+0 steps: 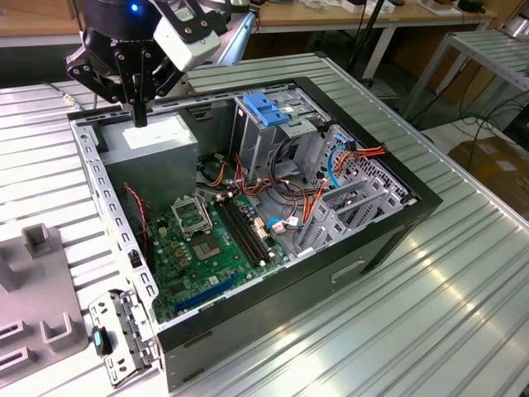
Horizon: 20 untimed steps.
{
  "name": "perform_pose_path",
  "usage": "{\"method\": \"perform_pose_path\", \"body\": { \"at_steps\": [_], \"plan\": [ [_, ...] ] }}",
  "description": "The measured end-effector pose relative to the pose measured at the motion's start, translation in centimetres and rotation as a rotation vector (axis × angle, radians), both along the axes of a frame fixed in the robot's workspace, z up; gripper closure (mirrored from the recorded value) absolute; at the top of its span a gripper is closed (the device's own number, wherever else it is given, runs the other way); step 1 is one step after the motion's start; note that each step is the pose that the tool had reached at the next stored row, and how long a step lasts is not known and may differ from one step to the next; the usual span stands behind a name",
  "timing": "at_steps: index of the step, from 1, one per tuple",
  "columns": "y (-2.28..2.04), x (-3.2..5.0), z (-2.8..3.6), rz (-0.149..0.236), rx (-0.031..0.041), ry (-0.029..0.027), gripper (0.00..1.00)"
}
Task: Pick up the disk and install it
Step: 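Reach for the disk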
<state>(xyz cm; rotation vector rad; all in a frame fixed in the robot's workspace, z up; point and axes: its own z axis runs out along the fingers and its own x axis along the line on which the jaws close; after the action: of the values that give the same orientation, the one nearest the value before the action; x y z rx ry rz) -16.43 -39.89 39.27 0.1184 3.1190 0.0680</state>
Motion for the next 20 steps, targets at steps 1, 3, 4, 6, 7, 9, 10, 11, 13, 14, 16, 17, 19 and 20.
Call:
{"method": "perform_pose_path", "body": {
  "at_steps": [1, 3, 4, 6, 7, 9, 10, 11, 13, 14, 16, 17, 19, 20],
  "plan": [
    [0.00, -0.05, 0.00, 0.000, 0.0000, 0.0001, 0.89],
    [0.00, -0.13, -0.01, 0.000, 0.0000, 0.0003, 0.89],
    [0.00, -0.16, 0.00, 0.000, 0.0000, 0.0004, 0.89],
    [0.00, -0.24, 0.00, 0.000, 0.0000, 0.0007, 0.89],
    [0.00, -0.29, -0.01, 0.000, 0.0000, 0.0010, 0.89],
    [0.00, -0.35, -0.01, 0.000, 0.0000, 0.0012, 0.89],
    [0.00, -0.39, -0.01, 0.000, -0.0001, 0.0013, 0.89],
    [0.00, -0.45, -0.02, 0.000, 0.0000, 0.0015, 0.89],
    [0.00, -0.52, -0.02, 0.000, 0.0001, 0.0017, 0.89],
    [0.00, -0.58, -0.02, 0.000, -0.0001, 0.0020, 0.89],
    [0.00, -0.69, -0.02, 0.000, 0.0000, 0.0024, 0.89],
    [0.00, -0.73, -0.03, 0.000, 0.0000, 0.0025, 0.89],
    [0.00, -0.84, -0.02, 0.000, -0.0001, 0.0030, 0.89],
    [0.00, -0.89, -0.03, 0.000, 0.0000, 0.0033, 0.89]
  ]
}}
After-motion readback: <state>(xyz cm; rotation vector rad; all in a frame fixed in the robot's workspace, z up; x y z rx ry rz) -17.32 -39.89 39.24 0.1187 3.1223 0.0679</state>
